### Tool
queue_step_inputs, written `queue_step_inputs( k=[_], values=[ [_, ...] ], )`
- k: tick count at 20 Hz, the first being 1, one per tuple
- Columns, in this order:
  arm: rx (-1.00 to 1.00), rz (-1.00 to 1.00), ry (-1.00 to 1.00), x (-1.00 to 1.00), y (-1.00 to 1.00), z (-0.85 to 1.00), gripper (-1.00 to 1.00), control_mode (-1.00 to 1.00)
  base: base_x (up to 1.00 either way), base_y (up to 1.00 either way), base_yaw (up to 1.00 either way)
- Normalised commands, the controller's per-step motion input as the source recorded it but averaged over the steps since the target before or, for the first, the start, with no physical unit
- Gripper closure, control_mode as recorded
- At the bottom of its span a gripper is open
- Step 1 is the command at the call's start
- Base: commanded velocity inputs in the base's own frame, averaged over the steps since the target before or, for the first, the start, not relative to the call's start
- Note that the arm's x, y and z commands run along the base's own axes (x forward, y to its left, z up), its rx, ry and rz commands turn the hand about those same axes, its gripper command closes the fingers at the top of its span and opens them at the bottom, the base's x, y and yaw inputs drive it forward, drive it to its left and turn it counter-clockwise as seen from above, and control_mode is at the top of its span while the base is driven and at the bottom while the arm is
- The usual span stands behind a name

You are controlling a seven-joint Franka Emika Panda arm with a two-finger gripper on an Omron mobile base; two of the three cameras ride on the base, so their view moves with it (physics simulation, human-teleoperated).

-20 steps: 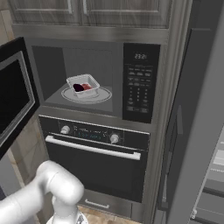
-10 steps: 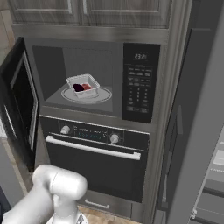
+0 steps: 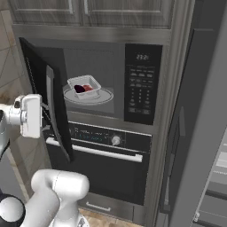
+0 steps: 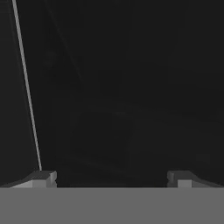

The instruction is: Place the tupperware containing the steak and eggplant meal in the microwave. Close the microwave door and press the start button to reheat the meal.

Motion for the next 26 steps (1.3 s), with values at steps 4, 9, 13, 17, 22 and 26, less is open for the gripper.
queue_step_inputs(
  k=[4,9,13,17,22,26],
  values=[
    [0.00,0.14,0.10,0.68,-0.38,0.00,-1.00,-1.00,0.00,0.00,0.00],
    [0.00,0.28,0.01,0.69,-0.21,0.00,-1.00,-1.00,0.00,0.00,0.00],
    [0.01,0.32,0.02,0.73,-0.17,0.00,-1.00,-1.00,0.00,0.00,0.00],
    [0.04,0.32,0.04,0.78,-0.20,0.00,-1.00,-1.00,0.00,0.00,0.00],
    [0.01,0.26,0.12,0.84,-0.03,0.03,-1.00,-1.00,0.00,0.00,0.00],
    [0.00,0.13,0.20,0.87,0.00,0.14,-1.00,-1.00,0.00,0.00,0.00]
  ],
)
